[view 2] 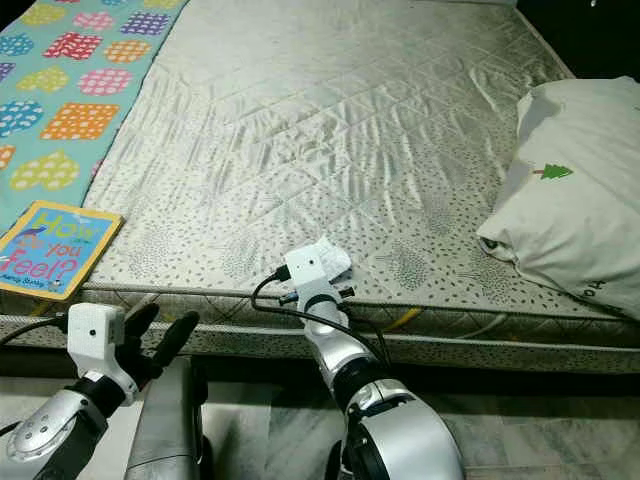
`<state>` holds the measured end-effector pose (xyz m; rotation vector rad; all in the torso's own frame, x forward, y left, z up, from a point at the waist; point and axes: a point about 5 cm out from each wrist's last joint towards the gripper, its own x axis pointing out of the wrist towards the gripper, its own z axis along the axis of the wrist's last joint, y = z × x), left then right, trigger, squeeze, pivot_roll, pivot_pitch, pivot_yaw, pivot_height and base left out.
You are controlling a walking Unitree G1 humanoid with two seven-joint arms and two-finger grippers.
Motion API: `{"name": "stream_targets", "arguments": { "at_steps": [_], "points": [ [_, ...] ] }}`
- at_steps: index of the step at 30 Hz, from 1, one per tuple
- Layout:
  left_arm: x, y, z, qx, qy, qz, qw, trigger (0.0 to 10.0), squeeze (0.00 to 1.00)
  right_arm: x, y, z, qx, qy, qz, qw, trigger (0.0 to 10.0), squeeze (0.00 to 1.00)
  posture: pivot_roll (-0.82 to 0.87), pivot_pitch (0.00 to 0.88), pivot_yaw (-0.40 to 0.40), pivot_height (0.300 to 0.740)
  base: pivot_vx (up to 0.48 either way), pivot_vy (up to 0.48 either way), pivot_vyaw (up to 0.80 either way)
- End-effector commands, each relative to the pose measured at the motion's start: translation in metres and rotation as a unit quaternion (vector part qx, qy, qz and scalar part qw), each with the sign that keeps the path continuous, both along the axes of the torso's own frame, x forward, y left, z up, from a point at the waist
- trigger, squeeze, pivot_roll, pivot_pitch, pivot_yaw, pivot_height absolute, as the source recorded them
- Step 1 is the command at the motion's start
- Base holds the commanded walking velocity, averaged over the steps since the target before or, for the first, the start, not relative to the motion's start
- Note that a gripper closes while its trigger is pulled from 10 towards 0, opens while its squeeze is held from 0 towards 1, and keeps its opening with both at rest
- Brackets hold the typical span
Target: Clean up the room
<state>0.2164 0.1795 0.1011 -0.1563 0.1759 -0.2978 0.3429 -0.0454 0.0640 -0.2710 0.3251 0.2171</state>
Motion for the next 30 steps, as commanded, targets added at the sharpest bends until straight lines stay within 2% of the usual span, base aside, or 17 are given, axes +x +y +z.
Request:
{"name": "stream_targets", "arguments": {
  "at_steps": [1, 6, 11, 13, 18, 19, 20, 21, 22, 27, 30],
  "points": [
    [-0.001, 0.000, -0.004, 0.001, 0.006, -0.003, 1.000, 10.0, 0.00, 0.003, 0.000, 0.004, 0.005, -0.004, -0.001, 1.000, 0.0, 0.00, 0.18, 0.107, -0.082, 0.529, 0.000, 0.000, 0.00],
    [0.006, -0.004, -0.007, -0.003, 0.003, -0.004, 1.000, 10.0, 0.00, 0.008, -0.010, 0.009, 0.027, -0.012, -0.014, 0.999, 0.0, 0.00, 0.15, 0.060, -0.079, 0.529, 0.000, 0.000, 0.00],
    [0.018, -0.006, -0.010, -0.014, 0.000, 0.005, 1.000, 10.0, 0.00, 0.015, -0.023, 0.021, 0.062, -0.045, -0.013, 0.997, 0.0, 0.00, 0.10, 0.018, -0.065, 0.529, 0.000, 0.000, 0.00],
    [0.027, -0.003, -0.014, -0.016, 0.002, 0.026, 1.000, 10.0, 0.00, 0.015, -0.038, 0.024, 0.079, -0.069, -0.025, 0.994, 0.0, 0.00, 0.07, 0.000, -0.060, 0.529, 0.000, 0.000, 0.00],
    [0.035, -0.003, -0.015, -0.022, -0.007, 0.032, 0.999, 10.0, 0.00, 0.007, -0.057, 0.027, 0.115, -0.097, -0.039, 0.988, 0.0, 0.00, 0.04, 0.000, -0.048, 0.529, 0.000, 0.000, 0.00],
    [0.037, -0.003, -0.015, -0.023, -0.009, 0.031, 0.999, 10.0, 0.00, 0.005, -0.060, 0.028, 0.126, -0.104, -0.038, 0.986, 1.9, 0.00, 0.03, 0.000, -0.044, 0.529, 0.000, 0.000, 0.00],
    [0.039, -0.004, -0.016, -0.023, -0.011, 0.031, 0.999, 10.0, 0.00, 0.002, -0.061, 0.029, 0.134, -0.108, -0.037, 0.984, 1.9, 0.00, 0.03, 0.000, -0.043, 0.529, 0.000, 0.000, 0.00],
    [0.041, -0.004, -0.016, -0.024, -0.013, 0.031, 0.999, 10.0, 0.00, -0.001, -0.064, 0.031, 0.142, -0.113, -0.037, 0.983, 5.6, 0.00, 0.02, 0.000, -0.042, 0.529, 0.000, 0.000, 0.00],
    [0.045, -0.005, -0.016, -0.026, -0.018, 0.030, 0.999, 10.0, 0.00, -0.005, -0.068, 0.033, 0.153, -0.120, -0.041, 0.980, 10.0, 0.00, 0.02, 0.000, -0.040, 0.529, 0.000, 0.000, 0.00],
    [0.054, -0.007, -0.014, -0.032, -0.031, 0.036, 0.998, 10.0, 0.00, -0.017, -0.082, 0.035, 0.177, -0.131, -0.051, 0.974, 10.0, 0.00, 0.00, 0.000, -0.033, 0.529, 0.000, 0.000, 0.00],
    [0.057, 0.000, -0.013, -0.037, -0.043, 0.076, 0.995, 10.0, 0.00, -0.028, -0.100, 0.037, 0.199, -0.139, -0.065, 0.968, 10.0, 0.00, -0.01, 0.000, -0.028, 0.529, 0.000, 0.000, 0.00]
  ]
}}
